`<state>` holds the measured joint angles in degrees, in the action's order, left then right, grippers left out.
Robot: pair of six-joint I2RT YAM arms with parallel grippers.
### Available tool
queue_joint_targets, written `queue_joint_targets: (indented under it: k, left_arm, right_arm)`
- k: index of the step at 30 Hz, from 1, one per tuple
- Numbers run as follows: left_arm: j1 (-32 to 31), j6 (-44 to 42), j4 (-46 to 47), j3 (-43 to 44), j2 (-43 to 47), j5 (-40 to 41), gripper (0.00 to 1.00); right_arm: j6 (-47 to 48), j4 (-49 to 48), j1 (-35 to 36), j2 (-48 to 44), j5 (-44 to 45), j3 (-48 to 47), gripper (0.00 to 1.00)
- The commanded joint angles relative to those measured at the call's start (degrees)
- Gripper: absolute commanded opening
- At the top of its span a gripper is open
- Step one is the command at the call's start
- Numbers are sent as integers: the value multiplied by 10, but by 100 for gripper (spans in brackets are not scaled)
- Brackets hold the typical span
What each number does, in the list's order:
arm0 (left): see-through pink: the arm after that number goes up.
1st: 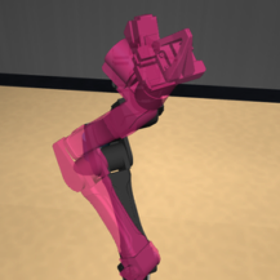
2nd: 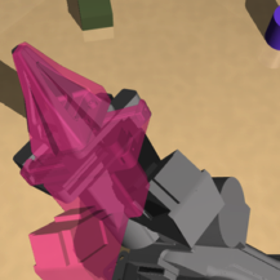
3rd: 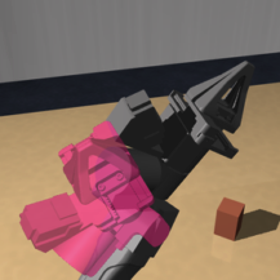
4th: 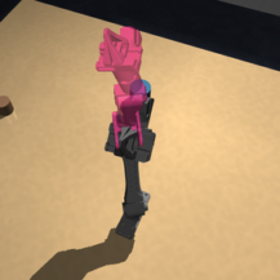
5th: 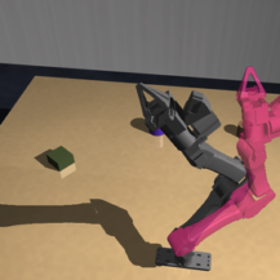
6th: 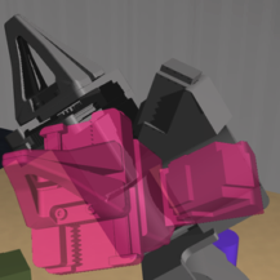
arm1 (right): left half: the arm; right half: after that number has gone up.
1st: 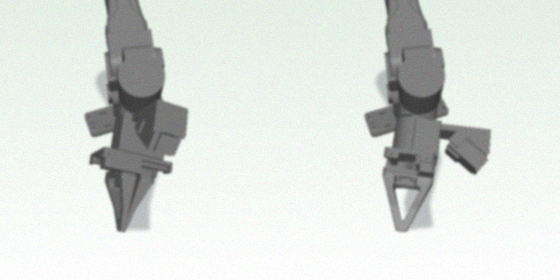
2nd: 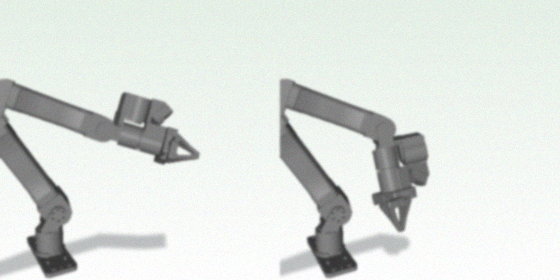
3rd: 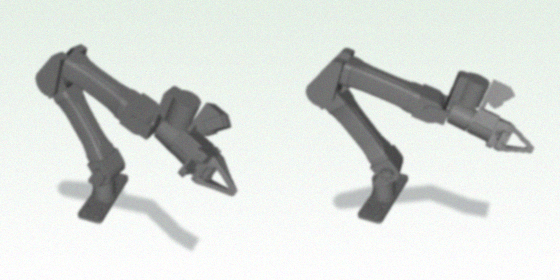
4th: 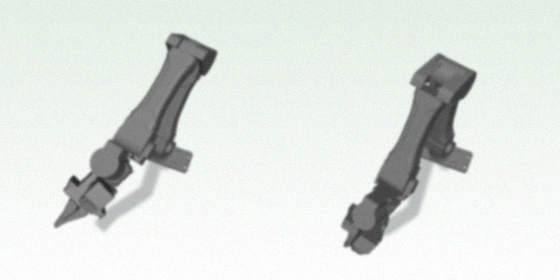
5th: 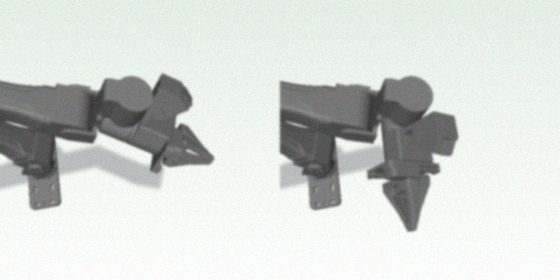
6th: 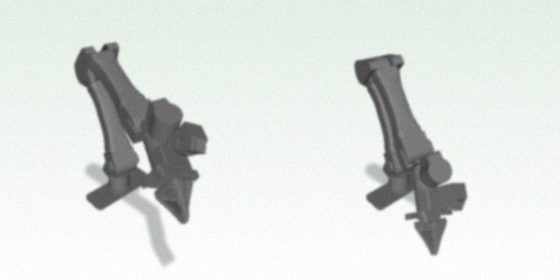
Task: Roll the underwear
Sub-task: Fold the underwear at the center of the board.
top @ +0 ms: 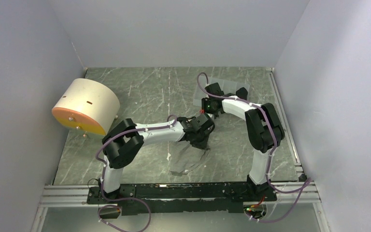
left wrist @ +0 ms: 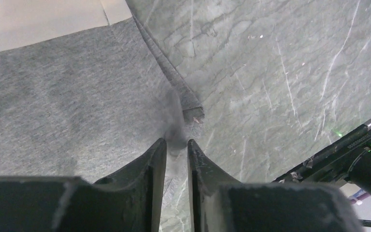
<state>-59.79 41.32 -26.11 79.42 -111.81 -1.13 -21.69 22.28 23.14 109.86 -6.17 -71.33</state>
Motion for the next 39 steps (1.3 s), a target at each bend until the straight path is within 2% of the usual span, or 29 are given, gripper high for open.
queue_joint_targets:
  k: [1,4,9,13,17,20,25,31,39]
  left_arm:
    - [4,0,13,-7,35,-12,34]
    - [6,0,13,-25,78,-2,45]
    - [10,0,2,-88,191,39,59]
    - [36,5,-17,-179,288,72,66]
    - [78,16,-3,-300,365,49,69]
    - [95,24,22,-364,401,20,71]
    - [96,47,49,-421,425,-21,71]
    - [96,79,134,-486,439,-89,71]
    - [95,94,171,-521,419,-122,55]
  right_arm:
    - [13,-2,-5,-40,1,-17,34]
    - [11,12,-7,-69,16,-13,40]
    - [-9,16,-14,-141,19,39,42]
    - [-54,-15,-14,-213,10,130,44]
    - [-82,-49,-15,-224,-7,178,45]
    - [-85,-64,-15,-188,-30,173,45]
    - [-87,-80,-14,-135,-70,140,44]
    - [-84,-70,-3,-132,-76,132,43]
    - [-89,-59,37,-188,-79,166,39]
